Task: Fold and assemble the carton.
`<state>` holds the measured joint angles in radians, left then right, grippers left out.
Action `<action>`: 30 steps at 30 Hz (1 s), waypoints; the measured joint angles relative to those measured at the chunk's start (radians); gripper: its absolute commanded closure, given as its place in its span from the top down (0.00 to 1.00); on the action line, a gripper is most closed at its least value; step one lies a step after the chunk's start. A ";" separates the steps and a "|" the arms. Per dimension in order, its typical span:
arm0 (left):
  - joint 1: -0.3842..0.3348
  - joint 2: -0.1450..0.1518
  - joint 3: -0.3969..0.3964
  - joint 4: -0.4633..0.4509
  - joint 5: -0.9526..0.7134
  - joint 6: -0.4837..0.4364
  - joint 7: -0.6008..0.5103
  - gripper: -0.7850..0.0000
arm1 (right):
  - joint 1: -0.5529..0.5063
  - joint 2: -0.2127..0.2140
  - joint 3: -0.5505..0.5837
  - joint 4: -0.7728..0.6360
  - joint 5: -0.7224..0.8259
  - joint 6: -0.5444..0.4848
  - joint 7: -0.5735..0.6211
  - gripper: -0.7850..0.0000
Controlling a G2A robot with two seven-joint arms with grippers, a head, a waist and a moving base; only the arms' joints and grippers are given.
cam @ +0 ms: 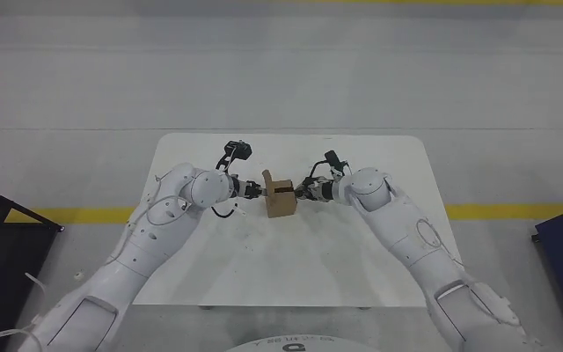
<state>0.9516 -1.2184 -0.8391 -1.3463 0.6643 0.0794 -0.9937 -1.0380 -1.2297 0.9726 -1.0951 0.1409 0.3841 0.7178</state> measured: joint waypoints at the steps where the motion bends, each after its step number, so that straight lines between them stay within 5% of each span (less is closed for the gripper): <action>1: -0.002 -0.001 0.002 0.002 0.001 0.001 -0.002 1.00 | 0.005 -0.003 -0.008 0.006 -0.002 0.000 0.000 0.00; 27: -0.083 -0.052 0.095 0.125 0.020 0.044 -0.071 1.00 | -0.014 -0.010 -0.015 -0.013 -0.019 -0.056 -0.018 0.00; 28: -0.084 -0.053 0.095 0.128 0.021 0.044 -0.070 1.00 | -0.017 -0.009 -0.008 -0.016 -0.014 -0.062 -0.018 0.18; 30: -0.085 -0.055 0.096 0.132 0.022 0.044 -0.069 1.00 | -0.026 -0.005 0.013 -0.024 0.002 -0.085 -0.014 0.31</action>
<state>0.8670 -1.2732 -0.7427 -1.2146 0.6867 0.1229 -1.0630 -1.0642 -1.2342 0.9855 -1.1189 0.1433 0.2996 0.7041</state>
